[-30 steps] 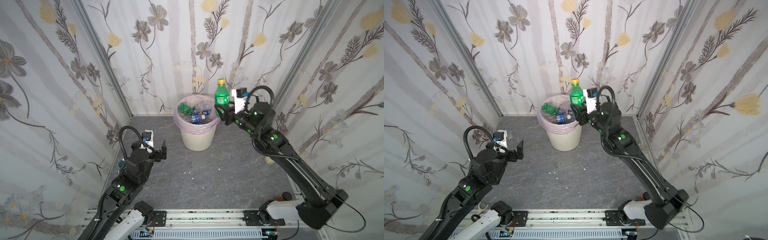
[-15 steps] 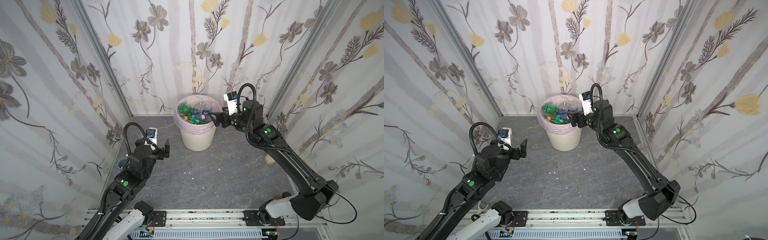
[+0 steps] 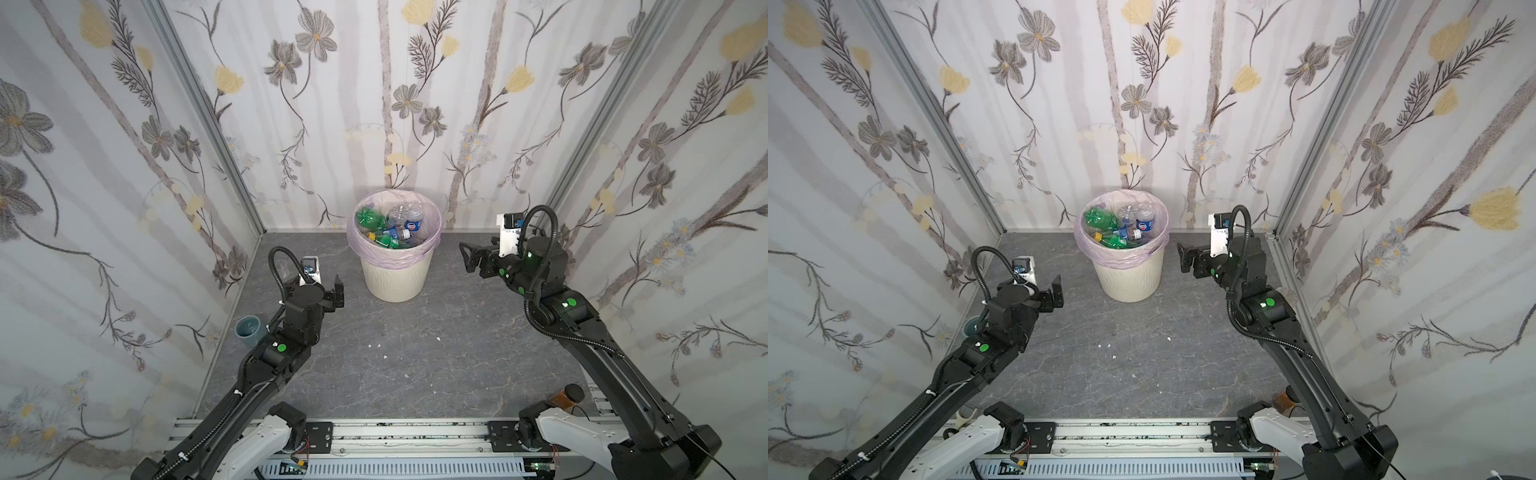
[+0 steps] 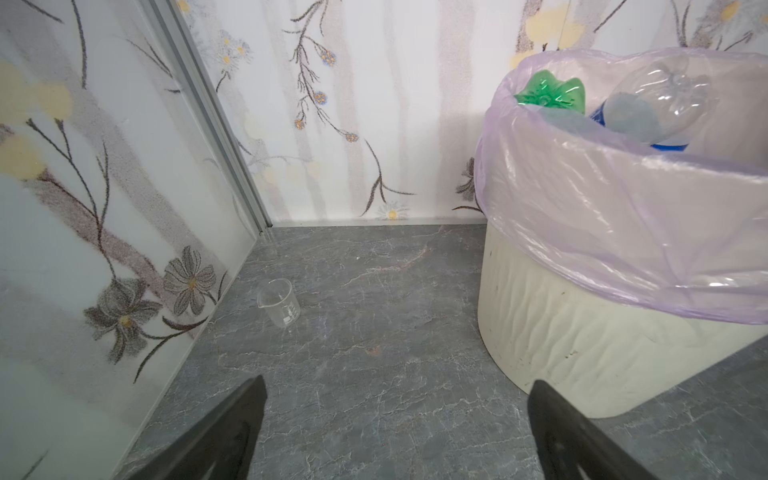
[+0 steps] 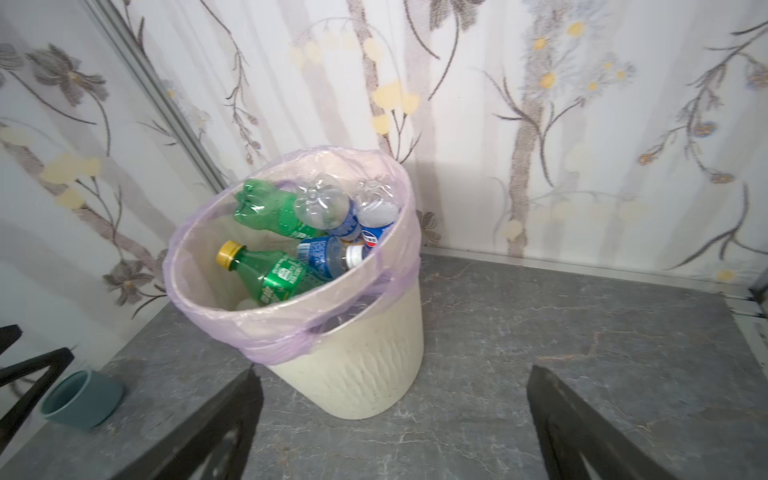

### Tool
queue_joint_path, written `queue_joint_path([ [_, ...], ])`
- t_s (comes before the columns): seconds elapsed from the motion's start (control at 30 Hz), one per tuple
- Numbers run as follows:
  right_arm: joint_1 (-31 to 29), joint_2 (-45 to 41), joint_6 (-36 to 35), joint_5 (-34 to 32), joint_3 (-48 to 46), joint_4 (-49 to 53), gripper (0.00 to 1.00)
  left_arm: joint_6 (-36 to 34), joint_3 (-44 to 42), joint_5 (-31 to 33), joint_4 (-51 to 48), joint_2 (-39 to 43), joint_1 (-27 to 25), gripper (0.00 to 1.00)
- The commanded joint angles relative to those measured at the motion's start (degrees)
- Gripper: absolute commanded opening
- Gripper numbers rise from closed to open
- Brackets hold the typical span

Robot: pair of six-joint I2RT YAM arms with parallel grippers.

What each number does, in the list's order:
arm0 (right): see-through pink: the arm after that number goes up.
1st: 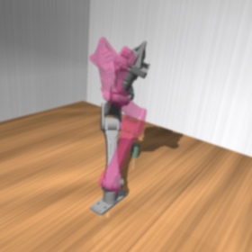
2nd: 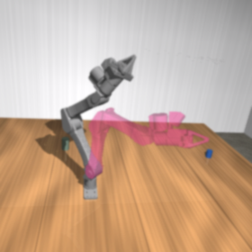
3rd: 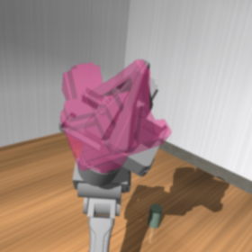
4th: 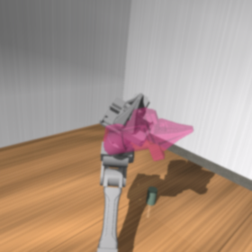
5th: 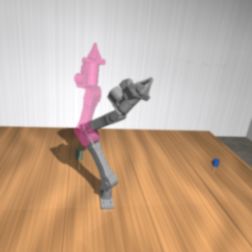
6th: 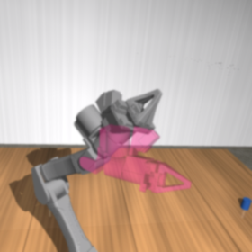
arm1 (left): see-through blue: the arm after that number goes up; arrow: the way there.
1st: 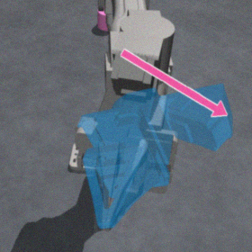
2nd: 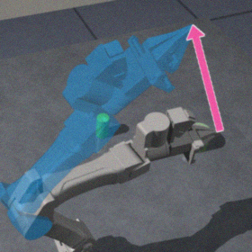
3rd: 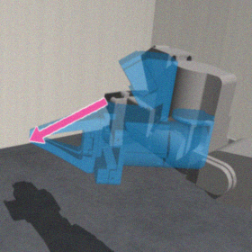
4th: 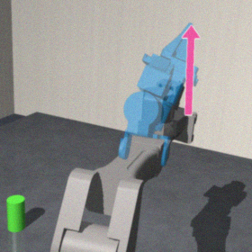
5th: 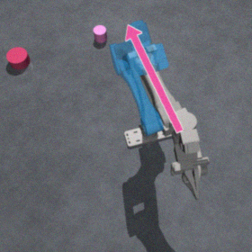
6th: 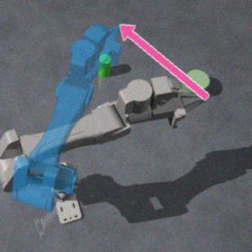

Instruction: Throw the plastic bottles in the bin

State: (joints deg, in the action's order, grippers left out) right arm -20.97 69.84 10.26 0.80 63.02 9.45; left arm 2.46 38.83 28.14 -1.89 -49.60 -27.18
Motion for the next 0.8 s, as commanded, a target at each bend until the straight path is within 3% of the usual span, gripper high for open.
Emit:
queue_joint_path([
  [0.0,2.9,-3.46,-2.79,-8.63,-6.59,-6.01,1.0,1.38,-6.39,5.88,16.29,-0.33,1.62,1.0],
  [0.13,8.83,-7.47,-3.07,-13.49,-18.13,-14.65,1.0,-1.13,-17.18,5.23,32.31,-1.24,3.89,1.0],
  [0.3,14.05,-10.43,-5.72,-12.16,-35.98,-34.78,1.0,0.4,-23.5,7.08,42.08,-5.99,7.55,1.0],
  [0.4,16.05,-8.97,-5.39,-11.7,-43.16,-45.11,1.0,1.76,-26.07,3.75,50.17,-10.36,11.35,1.0],
  [0.7,17.45,1.0,-6.56,-11.47,-52.65,-66.84,1.0,0.04,-25.68,-5.79,64.23,-28.04,20.33,1.0],
  [0.77,17.54,1.18,-7.37,-11.14,-52.52,-67.25,1.0,0.47,-24.57,-8.6,66.64,-30.62,21.41,1.0],
])
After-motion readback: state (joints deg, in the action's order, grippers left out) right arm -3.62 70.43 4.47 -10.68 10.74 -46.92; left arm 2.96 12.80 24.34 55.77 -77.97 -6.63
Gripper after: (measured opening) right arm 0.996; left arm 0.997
